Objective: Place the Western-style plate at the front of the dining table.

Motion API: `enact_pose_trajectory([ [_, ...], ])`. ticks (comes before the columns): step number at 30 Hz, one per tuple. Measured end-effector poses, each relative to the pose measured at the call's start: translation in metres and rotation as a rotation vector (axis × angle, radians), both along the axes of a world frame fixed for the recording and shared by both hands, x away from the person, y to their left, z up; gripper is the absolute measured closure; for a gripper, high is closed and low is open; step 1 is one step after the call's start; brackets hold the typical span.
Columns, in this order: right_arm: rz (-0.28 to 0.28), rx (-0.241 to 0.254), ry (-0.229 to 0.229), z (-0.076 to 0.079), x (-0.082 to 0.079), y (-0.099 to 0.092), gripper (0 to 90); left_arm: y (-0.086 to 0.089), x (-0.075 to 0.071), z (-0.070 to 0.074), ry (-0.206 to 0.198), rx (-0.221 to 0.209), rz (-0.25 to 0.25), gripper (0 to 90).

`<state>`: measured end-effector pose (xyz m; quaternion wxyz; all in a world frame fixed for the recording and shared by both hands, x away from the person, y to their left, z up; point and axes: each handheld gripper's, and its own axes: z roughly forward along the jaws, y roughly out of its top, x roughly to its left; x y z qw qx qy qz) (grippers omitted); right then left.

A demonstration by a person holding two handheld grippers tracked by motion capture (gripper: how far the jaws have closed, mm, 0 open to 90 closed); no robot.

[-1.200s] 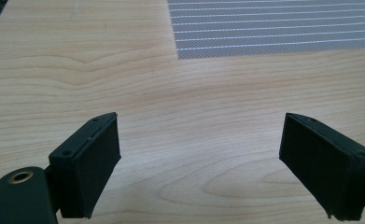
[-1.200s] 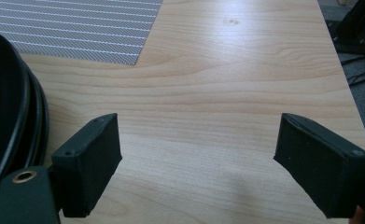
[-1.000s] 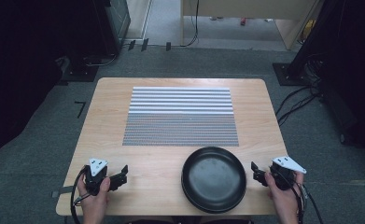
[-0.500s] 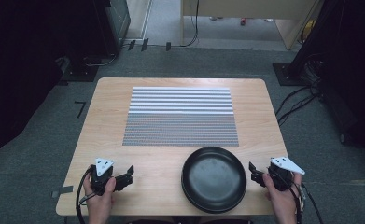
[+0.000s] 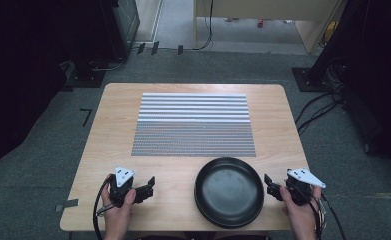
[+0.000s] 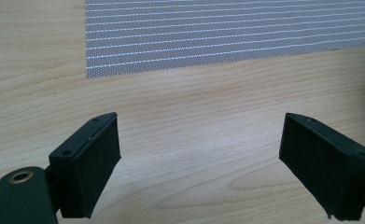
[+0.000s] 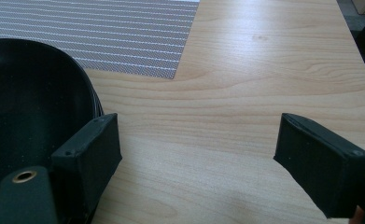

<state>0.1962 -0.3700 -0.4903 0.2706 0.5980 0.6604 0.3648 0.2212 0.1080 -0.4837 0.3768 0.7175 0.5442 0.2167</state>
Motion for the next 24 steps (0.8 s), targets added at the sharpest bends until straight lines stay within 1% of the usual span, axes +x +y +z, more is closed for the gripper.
enact_pose_trajectory([
  [4,0.005,0.007,-0.002,0.001,0.000,0.002,13.8,-0.004,0.000,0.000,0.001,-0.004,-0.008,12.2],
  [10,0.014,0.012,-0.006,0.001,-0.001,0.004,13.8,-0.014,0.001,0.002,0.001,-0.011,-0.033,12.2],
  [18,0.027,0.024,-0.009,0.002,-0.002,0.008,13.9,-0.022,0.001,0.002,0.010,-0.034,-0.051,12.2],
  [24,0.025,0.023,-0.012,0.004,-0.002,0.010,14.4,-0.030,0.001,0.002,0.012,-0.041,-0.067,12.3],
])
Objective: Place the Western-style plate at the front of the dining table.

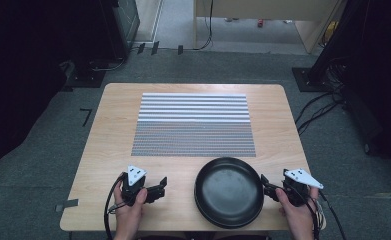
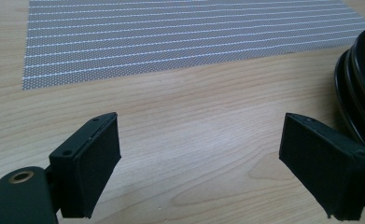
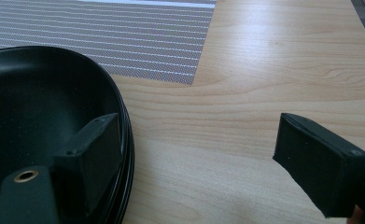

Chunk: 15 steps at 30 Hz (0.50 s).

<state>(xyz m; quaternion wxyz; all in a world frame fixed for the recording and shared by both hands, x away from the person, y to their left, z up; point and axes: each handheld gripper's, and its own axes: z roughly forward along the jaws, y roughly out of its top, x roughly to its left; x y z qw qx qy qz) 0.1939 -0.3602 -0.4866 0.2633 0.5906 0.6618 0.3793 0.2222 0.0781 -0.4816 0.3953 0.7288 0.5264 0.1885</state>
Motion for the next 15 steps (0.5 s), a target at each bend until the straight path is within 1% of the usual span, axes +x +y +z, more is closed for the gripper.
enact_pose_trajectory([
  [3,0.008,0.017,-0.005,0.001,-0.001,0.001,14.4,-0.005,0.000,0.000,0.004,-0.003,-0.011,12.3],
  [10,0.018,0.028,-0.009,0.002,-0.001,0.004,14.5,-0.017,-0.001,-0.001,0.010,-0.009,-0.039,12.3],
  [13,0.020,0.034,-0.011,0.003,-0.001,0.006,16.1,-0.025,-0.001,-0.001,0.013,-0.013,-0.057,12.3],
  [15,0.017,0.026,-0.015,0.004,-0.002,0.007,19.5,-0.028,-0.001,-0.001,0.016,-0.014,-0.067,12.3],
])
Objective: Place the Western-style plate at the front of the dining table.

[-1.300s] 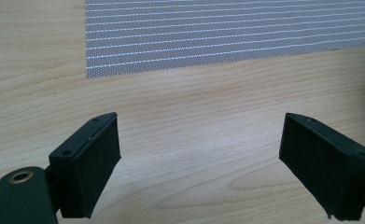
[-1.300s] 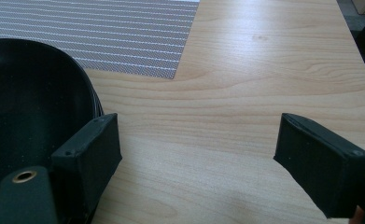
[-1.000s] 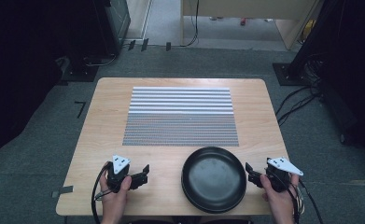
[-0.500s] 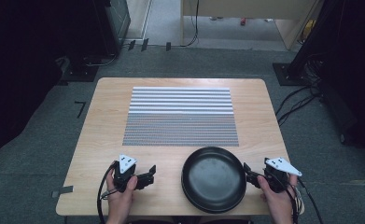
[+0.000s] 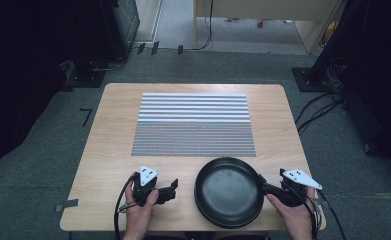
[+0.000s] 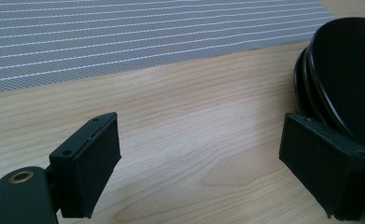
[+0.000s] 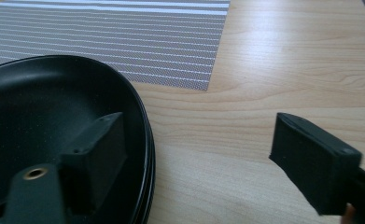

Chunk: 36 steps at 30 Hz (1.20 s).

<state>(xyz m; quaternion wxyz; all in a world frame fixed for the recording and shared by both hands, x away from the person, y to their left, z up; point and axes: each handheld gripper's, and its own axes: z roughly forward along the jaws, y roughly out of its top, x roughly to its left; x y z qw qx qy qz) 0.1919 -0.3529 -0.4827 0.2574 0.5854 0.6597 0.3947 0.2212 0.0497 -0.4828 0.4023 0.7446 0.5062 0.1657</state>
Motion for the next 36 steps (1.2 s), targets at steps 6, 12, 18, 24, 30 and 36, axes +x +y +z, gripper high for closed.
enact_pose_trajectory([
  [6,-0.020,-0.001,-0.006,0.001,0.000,0.002,26.1,-0.009,0.000,0.000,0.004,-0.008,-0.019,12.3],
  [12,-0.024,-0.001,-0.022,0.002,-0.002,0.003,34.0,-0.019,-0.001,0.000,0.007,-0.013,-0.040,12.3],
  [18,0.000,0.069,-0.030,0.004,-0.003,0.002,44.3,-0.034,-0.002,0.002,0.007,-0.030,-0.077,12.3],
  [24,0.026,0.080,-0.027,0.002,-0.004,0.005,47.9,-0.045,-0.001,0.005,-0.001,-0.037,-0.104,12.3],
  [30,0.024,0.120,-0.028,0.000,-0.005,0.005,47.7,-0.059,0.003,0.010,-0.003,-0.026,-0.135,12.3],
  [36,0.048,0.149,0.014,-0.002,-0.004,0.007,52.6,-0.073,0.003,0.013,-0.007,-0.026,-0.159,12.2],
])
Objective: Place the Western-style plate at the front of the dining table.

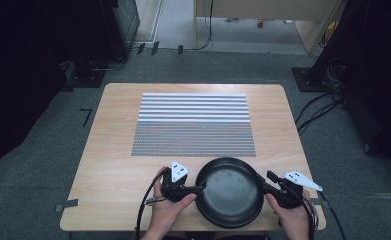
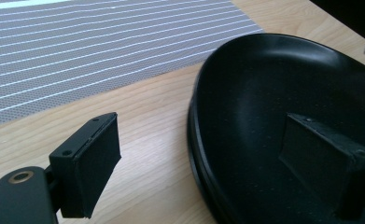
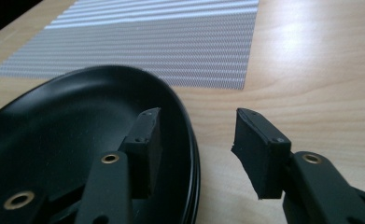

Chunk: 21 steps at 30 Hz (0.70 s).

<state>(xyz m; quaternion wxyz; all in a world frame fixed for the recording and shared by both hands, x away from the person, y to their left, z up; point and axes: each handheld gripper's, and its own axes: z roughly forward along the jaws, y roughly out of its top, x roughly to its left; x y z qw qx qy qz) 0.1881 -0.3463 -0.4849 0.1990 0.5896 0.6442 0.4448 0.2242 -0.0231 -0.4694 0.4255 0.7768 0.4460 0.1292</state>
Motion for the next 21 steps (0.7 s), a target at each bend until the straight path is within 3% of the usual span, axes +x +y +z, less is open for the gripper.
enact_pose_trajectory([
  [3,-0.005,0.000,0.006,0.001,-0.001,0.000,58.5,-0.003,-0.002,-0.003,0.010,0.007,-0.003,12.2],
  [6,0.010,0.061,0.016,0.002,-0.001,-0.002,64.9,-0.002,-0.003,-0.005,0.022,0.000,0.005,12.3],
  [11,0.023,0.109,0.033,-0.001,0.000,-0.005,71.7,-0.002,-0.004,-0.008,0.043,-0.003,0.009,13.4],
  [12,0.015,0.142,0.053,-0.001,0.000,-0.007,74.0,-0.003,-0.005,-0.009,0.051,-0.007,0.003,14.0],
  [15,0.005,0.143,0.066,-0.001,-0.001,-0.008,75.4,-0.003,-0.005,-0.010,0.056,-0.008,0.003,14.6],
  [18,-0.008,0.148,0.093,-0.002,-0.002,-0.008,78.8,-0.001,-0.006,-0.013,0.065,-0.023,0.030,24.2],
  [21,-0.015,0.158,0.108,-0.002,-0.001,-0.007,78.9,0.000,-0.007,-0.014,0.072,-0.024,0.027,26.1],
])
